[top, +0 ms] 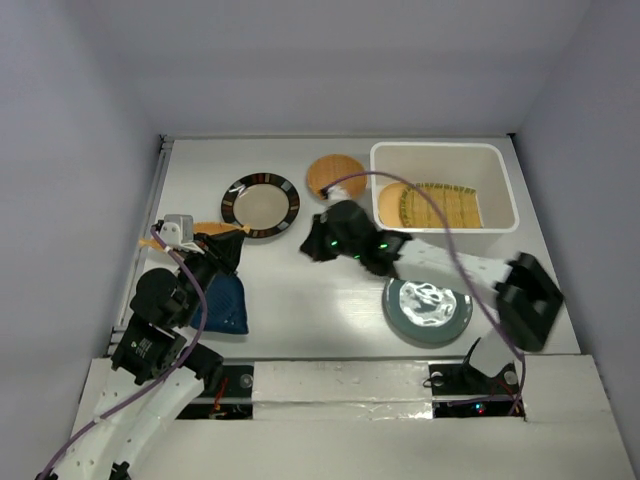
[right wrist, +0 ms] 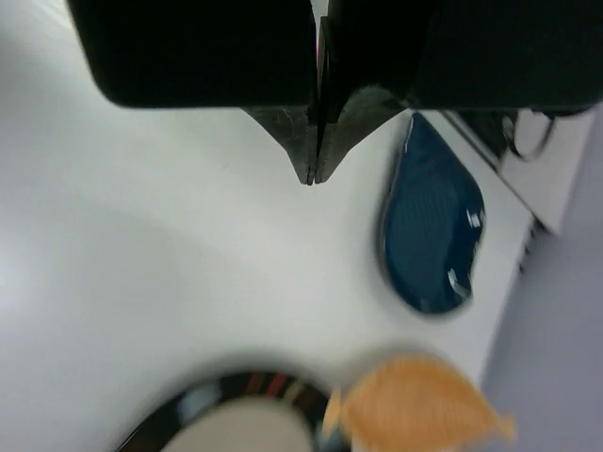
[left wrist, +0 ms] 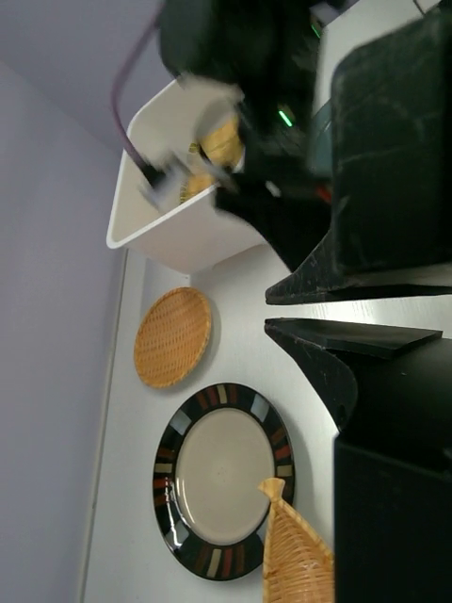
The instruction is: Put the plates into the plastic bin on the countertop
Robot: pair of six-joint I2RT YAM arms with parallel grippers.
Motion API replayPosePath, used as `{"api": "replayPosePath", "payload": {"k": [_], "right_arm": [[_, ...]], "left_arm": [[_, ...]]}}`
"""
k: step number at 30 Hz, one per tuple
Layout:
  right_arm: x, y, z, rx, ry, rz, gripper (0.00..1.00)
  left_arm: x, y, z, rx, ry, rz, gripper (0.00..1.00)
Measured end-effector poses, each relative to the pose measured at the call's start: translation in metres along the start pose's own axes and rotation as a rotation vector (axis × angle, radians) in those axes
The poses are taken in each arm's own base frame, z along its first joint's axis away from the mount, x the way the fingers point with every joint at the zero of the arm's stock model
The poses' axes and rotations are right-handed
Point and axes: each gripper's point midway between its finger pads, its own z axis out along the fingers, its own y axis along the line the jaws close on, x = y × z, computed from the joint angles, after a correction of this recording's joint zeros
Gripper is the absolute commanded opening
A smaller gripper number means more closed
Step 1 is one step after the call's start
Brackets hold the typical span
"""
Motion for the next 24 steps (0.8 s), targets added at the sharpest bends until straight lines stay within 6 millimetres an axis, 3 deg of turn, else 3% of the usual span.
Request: {"api": "replayPosePath", "payload": {"k": [1,4,5,6,8,10,16,19,20,24], "right_arm": [[0.029,0.010,0.021,-0.006,0.073,-0.018,0.00],[0.096,0.039,0.062,-0.048,0.213,-0.046,0.32],[0.117,0.048,0.071,-0.066,0.259,-0.045,0.49],[0.133,0.057,0.078,-0.083,0.287,-0.034,0.56],[0.154,0.073,0.090,-0.113,0.321,-0.020,0.64],[0.169,0.084,0.101,-0.132,0.339,-0.005,0.64],[0.202,0.099,0.140,-0.189,0.382,0.048,0.57],[0.203,0.106,0.153,-0.214,0.371,0.069,0.27],[0.206,0.104,0.155,-0.210,0.373,0.080,0.01],[0.201,0.107,0.150,-0.218,0.346,0.134,0.00]], "left_arm": [[-0.001,0.001,0.000,-0.007,-0.004,-0.001,0.07],[-0.005,0.005,-0.002,-0.026,-0.025,-0.002,0.07],[-0.008,0.006,-0.004,-0.031,-0.036,-0.003,0.07],[-0.010,0.007,-0.005,-0.036,-0.047,-0.004,0.08],[-0.013,0.008,-0.007,-0.043,-0.063,-0.006,0.10],[-0.015,0.009,-0.008,-0.047,-0.069,-0.007,0.12],[-0.015,0.009,-0.008,-0.050,-0.070,-0.007,0.19],[-0.015,0.010,-0.008,-0.053,-0.072,-0.007,0.20],[-0.015,0.010,-0.008,-0.053,-0.072,-0.007,0.20],[-0.015,0.010,-0.008,-0.054,-0.072,-0.007,0.21]]}}
